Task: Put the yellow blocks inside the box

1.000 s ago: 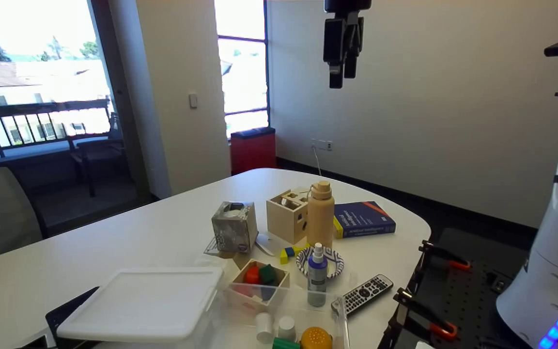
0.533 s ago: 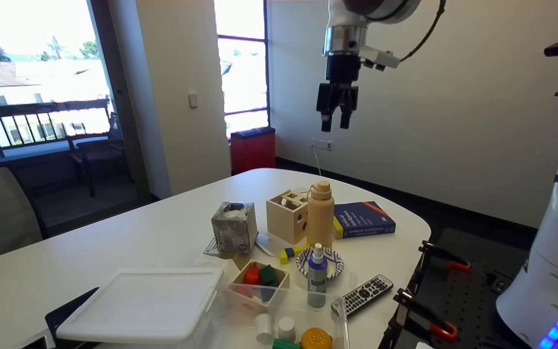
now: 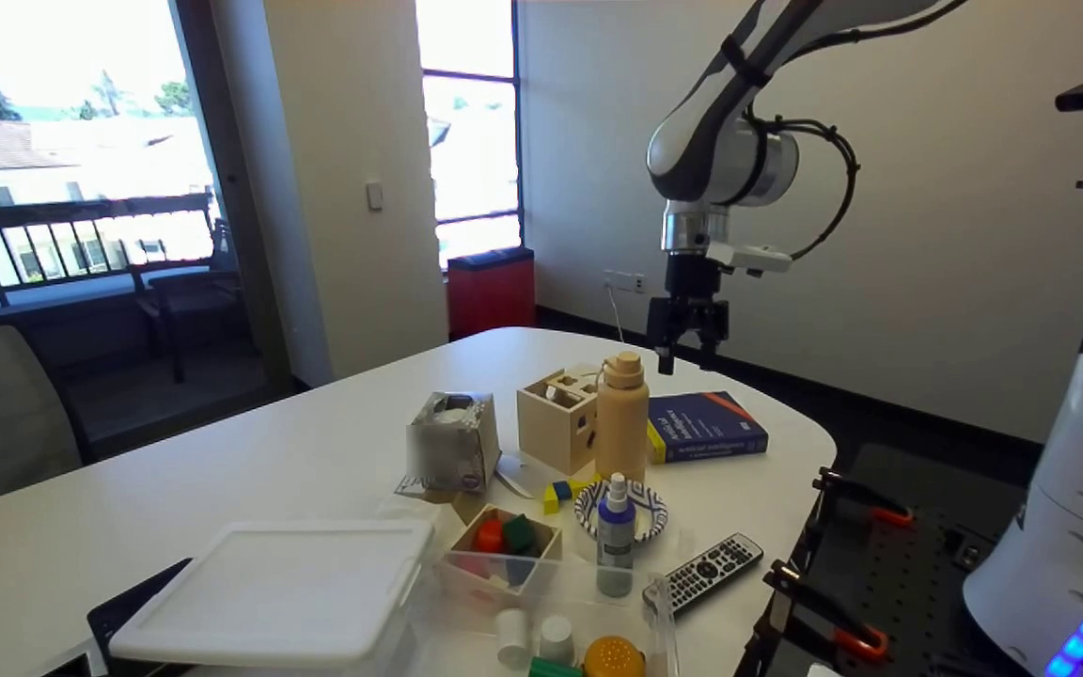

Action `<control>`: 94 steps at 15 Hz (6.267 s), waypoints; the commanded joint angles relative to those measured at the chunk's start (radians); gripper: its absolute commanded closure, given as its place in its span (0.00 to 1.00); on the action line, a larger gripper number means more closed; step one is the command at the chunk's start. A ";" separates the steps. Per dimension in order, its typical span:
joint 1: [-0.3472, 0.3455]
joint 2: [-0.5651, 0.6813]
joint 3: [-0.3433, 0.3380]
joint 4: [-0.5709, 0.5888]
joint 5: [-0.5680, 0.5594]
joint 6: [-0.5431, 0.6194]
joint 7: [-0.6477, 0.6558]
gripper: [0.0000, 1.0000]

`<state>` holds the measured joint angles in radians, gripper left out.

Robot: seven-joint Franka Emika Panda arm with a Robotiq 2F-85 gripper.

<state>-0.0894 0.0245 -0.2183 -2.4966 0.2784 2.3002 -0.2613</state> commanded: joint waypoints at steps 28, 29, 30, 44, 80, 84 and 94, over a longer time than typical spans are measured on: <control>-0.241 0.715 0.264 0.115 -0.046 0.589 0.035 0.00; -0.242 0.724 0.262 0.121 -0.057 0.589 0.040 0.00; -0.245 0.730 0.261 0.124 -0.068 0.586 0.048 0.00; -0.195 0.773 0.229 0.142 -0.136 0.621 0.101 0.26; 0.097 0.168 0.289 0.064 -0.187 -0.002 0.139 0.94; 0.106 0.182 0.296 0.057 -0.180 0.064 0.136 0.94; 0.109 0.254 0.311 0.069 -0.196 0.168 0.132 0.94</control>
<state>0.0135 0.2665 0.0908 -2.4285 0.0767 2.4385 -0.1157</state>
